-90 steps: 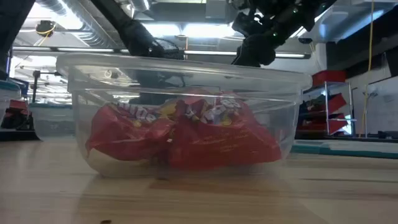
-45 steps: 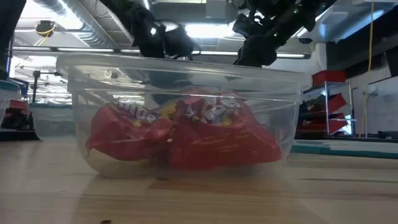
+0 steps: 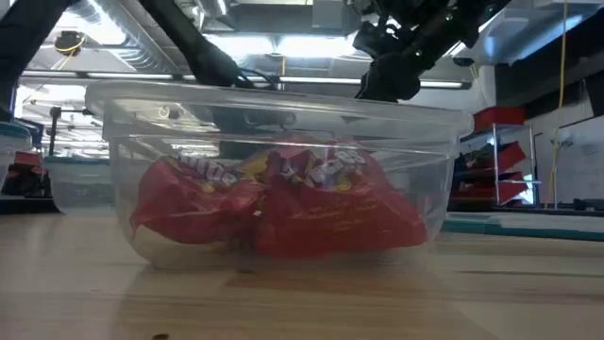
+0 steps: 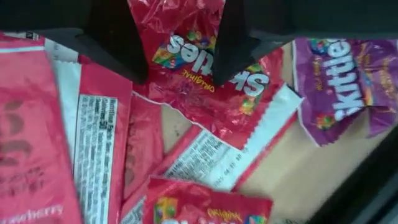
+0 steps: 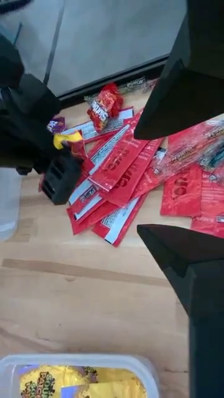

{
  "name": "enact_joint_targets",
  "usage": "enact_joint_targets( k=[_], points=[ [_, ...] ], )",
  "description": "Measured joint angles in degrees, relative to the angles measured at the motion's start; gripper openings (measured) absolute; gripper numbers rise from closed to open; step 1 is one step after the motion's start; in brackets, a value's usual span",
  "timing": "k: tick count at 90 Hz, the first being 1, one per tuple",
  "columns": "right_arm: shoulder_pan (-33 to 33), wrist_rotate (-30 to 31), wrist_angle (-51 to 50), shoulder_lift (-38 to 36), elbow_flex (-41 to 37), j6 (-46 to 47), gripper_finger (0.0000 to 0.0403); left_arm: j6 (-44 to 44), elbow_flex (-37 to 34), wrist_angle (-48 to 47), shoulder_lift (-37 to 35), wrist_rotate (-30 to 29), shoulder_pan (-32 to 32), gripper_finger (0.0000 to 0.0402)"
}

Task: Sort candy
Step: Put the red candy into the right transparent bin

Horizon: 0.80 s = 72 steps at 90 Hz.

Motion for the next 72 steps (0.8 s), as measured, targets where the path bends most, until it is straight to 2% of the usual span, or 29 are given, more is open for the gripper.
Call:
enact_joint_targets(
  k=[10, 24, 28, 57, 63, 72],
  points=[
    [0.0, 0.0, 0.0, 0.0, 0.0, 0.0, 0.0222, 1.1, 0.0, -0.9, -0.1, 0.7, -0.6, 0.0129],
    [0.0, 0.0, 0.0, 0.0, 0.0, 0.0, 0.0222, 3.4, 0.4, -1.5, -0.8, 0.4, -2.0, 0.0029],
    [0.0, 0.0, 0.0, 0.0, 0.0, 0.0, 0.0222, 3.9, 0.9, -1.5, -1.3, 0.1, -2.4, 0.0013],
    [0.0, 0.0, -0.5, 0.0, 0.0, 0.2, 0.0222, 4.7, 5.2, -5.9, -9.8, -1.5, -8.6, 0.0002],
    [0.0, 0.0, -0.5, 0.0, 0.0, 0.2, 0.0222, 6.1, 5.4, -7.1, -12.5, 1.1, -11.3, 0.0002],
    [0.0, 0.0, 0.0, 0.0, 0.0, 0.2, 0.0222, 8.4, 5.5, -9.4, -15.8, 8.5, -15.9, 0.0002]
  ],
)
